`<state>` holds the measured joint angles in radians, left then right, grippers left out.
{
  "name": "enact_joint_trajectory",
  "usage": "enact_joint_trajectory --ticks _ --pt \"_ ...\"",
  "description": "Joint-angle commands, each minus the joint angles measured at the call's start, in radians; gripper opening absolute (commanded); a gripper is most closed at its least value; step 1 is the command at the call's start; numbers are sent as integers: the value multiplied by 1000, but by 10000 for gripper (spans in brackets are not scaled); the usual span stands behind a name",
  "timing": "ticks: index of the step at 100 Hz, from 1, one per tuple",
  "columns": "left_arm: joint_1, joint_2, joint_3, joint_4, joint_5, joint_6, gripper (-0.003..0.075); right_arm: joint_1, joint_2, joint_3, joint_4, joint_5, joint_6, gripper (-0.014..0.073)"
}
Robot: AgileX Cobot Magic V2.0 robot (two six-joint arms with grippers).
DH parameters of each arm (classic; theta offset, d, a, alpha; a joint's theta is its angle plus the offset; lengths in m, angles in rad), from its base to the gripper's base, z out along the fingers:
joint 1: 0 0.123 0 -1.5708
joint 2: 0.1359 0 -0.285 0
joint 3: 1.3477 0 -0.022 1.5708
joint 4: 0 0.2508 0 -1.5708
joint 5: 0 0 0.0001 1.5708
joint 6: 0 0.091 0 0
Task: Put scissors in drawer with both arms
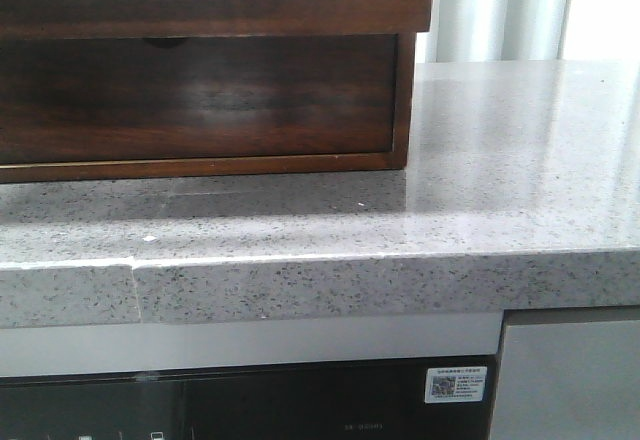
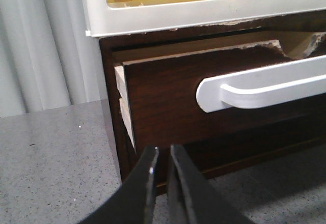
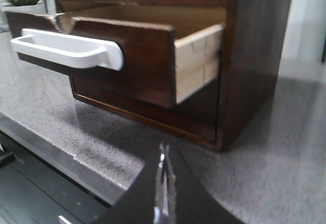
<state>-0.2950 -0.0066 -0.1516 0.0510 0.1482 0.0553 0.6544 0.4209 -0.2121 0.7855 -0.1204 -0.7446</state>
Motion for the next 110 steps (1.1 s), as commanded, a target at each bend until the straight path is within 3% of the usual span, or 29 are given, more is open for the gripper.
enact_joint_trajectory --ticks 1,86,110 --pt "-6 -31 -22 -23 -74 -10 4 -2 2 -10 89 -84 1 -113" --pt "-1 -31 18 -21 -78 -10 3 -2 2 -3 94 -82 1 -116" --pt "177 -31 69 -87 -79 -10 3 -2 2 -3 94 -82 1 -116"
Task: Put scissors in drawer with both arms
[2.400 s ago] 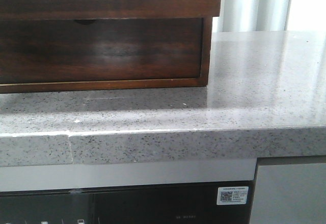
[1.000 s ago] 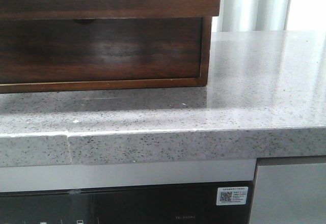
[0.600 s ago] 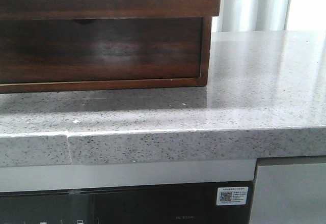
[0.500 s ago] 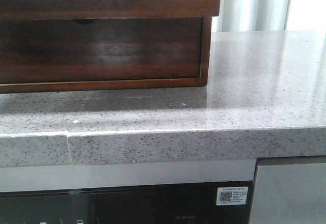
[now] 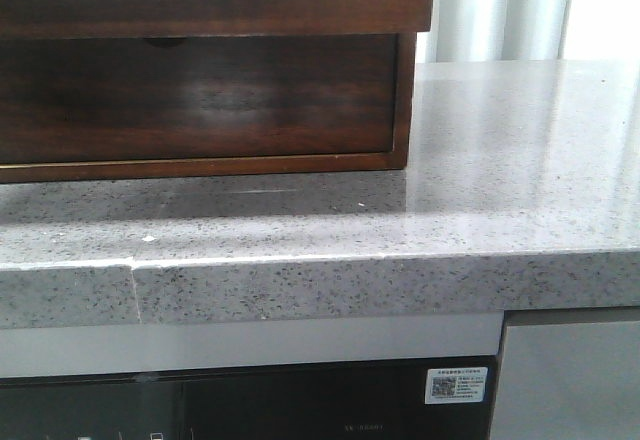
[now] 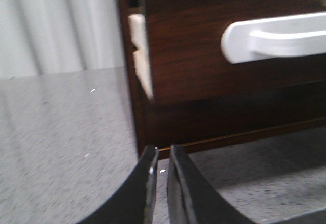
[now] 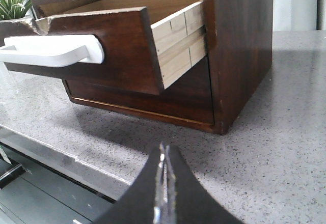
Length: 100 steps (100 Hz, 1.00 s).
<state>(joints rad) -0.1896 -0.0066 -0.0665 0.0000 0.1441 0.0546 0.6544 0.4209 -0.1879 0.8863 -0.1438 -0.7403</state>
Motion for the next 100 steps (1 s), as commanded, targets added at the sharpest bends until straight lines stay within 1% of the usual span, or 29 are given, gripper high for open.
enact_joint_trajectory --ticks 1,7,17,22,36,48,54,64,73,80,100 --pt "79 -31 -14 -36 -75 -9 3 -2 2 -27 -6 -59 -4 -116" --pt "132 -31 -5 -36 -75 -17 3 -2 2 -27 -6 -59 -4 -116" --pt "183 -31 14 -28 -78 -134 3 -2 2 -27 -6 -59 -4 -116" --pt "199 -31 30 -15 -87 -171 3 -2 2 -27 -6 -59 -4 -116" --pt "221 -33 88 0 -172 -174 3 -2 2 -27 -6 -59 -4 -116" --pt "223 -35 88 -17 -108 -174 3 -2 2 -27 -6 -59 -4 -116" --pt "223 -35 88 -17 -50 -172 3 -2 2 -27 -6 -59 -4 -116" --pt "223 -35 88 -17 46 -128 3 -2 2 -27 -6 -59 -4 -116" --pt "223 -35 88 -19 133 -127 3 -2 2 -27 -6 -59 -4 -116" --pt "223 -35 88 -44 138 -130 3 -2 2 -27 -6 -59 -4 -116" --pt "225 -33 86 -44 138 -130 3 -2 2 -27 -6 -59 -4 -116"
